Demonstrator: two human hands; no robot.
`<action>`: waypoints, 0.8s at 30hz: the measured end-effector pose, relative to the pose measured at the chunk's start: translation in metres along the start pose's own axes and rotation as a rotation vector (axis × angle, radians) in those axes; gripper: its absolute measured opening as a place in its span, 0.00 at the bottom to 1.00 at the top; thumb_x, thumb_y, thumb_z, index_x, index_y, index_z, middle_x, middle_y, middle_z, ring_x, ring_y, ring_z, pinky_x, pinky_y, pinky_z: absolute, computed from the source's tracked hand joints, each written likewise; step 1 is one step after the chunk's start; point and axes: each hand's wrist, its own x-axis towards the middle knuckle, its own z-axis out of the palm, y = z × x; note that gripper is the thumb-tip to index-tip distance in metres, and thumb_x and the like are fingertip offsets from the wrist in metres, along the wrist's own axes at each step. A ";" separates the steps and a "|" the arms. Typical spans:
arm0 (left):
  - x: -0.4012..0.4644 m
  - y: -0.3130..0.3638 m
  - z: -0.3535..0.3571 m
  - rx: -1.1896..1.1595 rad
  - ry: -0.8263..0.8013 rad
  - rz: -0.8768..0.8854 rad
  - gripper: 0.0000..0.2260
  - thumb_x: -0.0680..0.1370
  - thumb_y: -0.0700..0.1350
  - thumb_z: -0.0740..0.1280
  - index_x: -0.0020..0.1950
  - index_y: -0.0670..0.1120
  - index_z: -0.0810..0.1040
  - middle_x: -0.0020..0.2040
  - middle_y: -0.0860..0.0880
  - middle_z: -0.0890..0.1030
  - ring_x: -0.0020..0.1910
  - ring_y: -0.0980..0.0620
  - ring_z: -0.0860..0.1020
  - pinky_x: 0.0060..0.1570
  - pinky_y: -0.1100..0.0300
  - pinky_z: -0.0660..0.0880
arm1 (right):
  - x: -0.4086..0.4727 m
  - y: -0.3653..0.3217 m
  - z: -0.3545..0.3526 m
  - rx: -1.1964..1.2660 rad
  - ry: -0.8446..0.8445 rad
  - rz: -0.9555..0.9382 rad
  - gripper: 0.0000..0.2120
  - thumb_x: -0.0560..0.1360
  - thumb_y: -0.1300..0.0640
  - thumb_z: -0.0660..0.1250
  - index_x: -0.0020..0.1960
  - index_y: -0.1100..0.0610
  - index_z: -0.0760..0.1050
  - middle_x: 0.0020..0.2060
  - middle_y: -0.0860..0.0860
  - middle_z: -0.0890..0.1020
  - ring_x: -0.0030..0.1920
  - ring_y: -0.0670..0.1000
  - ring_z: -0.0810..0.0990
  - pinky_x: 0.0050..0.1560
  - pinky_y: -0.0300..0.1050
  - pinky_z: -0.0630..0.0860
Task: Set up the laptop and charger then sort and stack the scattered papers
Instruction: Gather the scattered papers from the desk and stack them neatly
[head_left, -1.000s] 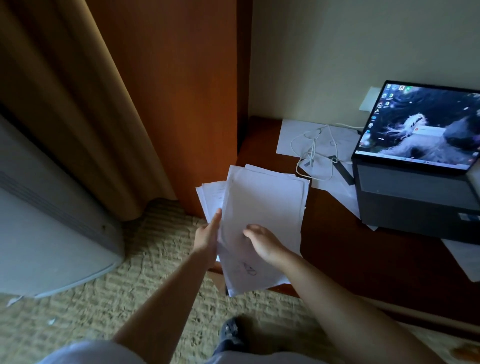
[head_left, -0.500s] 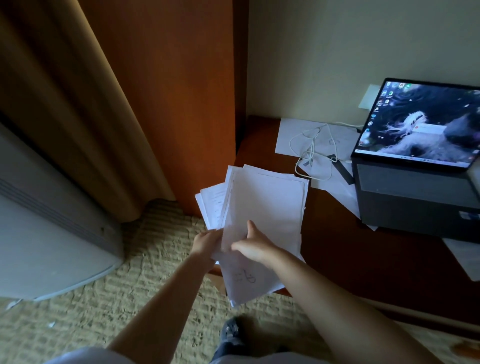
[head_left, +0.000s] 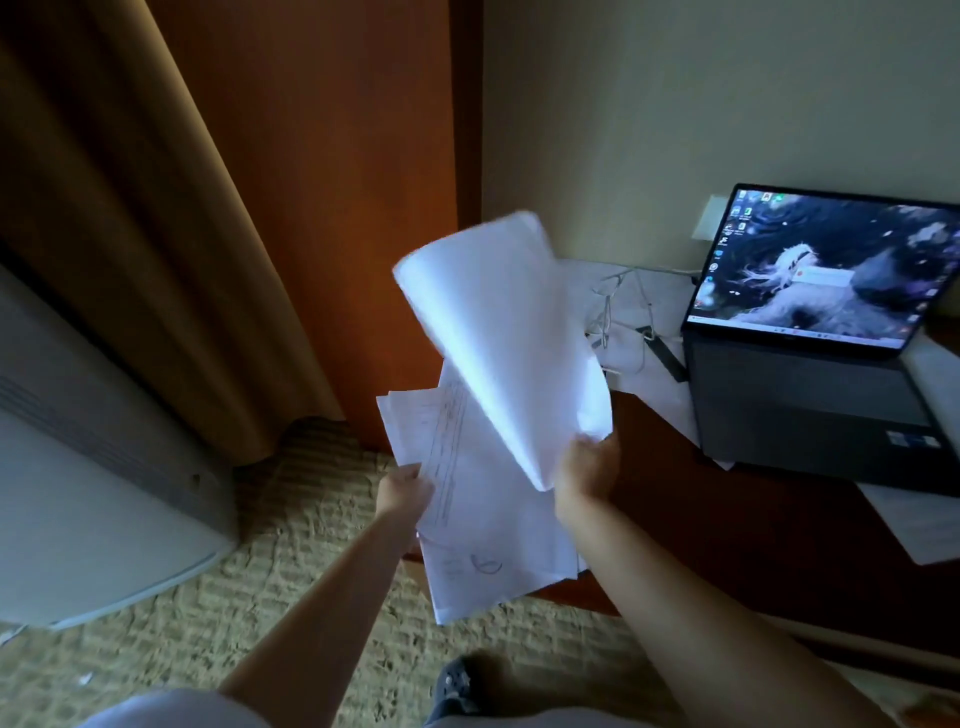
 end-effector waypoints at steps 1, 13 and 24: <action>-0.005 0.003 0.002 0.026 0.001 0.029 0.15 0.74 0.29 0.57 0.50 0.41 0.80 0.40 0.45 0.79 0.37 0.48 0.77 0.30 0.65 0.76 | 0.006 0.006 -0.003 -0.020 0.018 0.111 0.20 0.77 0.70 0.53 0.68 0.66 0.68 0.63 0.62 0.75 0.62 0.62 0.74 0.59 0.46 0.70; -0.014 0.008 0.009 -0.061 0.076 -0.029 0.10 0.71 0.35 0.61 0.31 0.43 0.66 0.30 0.46 0.66 0.30 0.47 0.65 0.31 0.60 0.61 | 0.008 0.044 -0.040 -0.325 -0.091 0.280 0.21 0.78 0.68 0.55 0.70 0.62 0.66 0.66 0.61 0.73 0.63 0.63 0.73 0.55 0.52 0.71; -0.014 0.000 0.021 -0.147 0.081 0.084 0.29 0.71 0.39 0.72 0.69 0.41 0.63 0.55 0.44 0.75 0.53 0.41 0.76 0.54 0.45 0.76 | 0.003 0.053 -0.034 -0.616 -0.346 0.404 0.15 0.78 0.62 0.60 0.63 0.64 0.74 0.39 0.54 0.75 0.43 0.54 0.74 0.44 0.44 0.69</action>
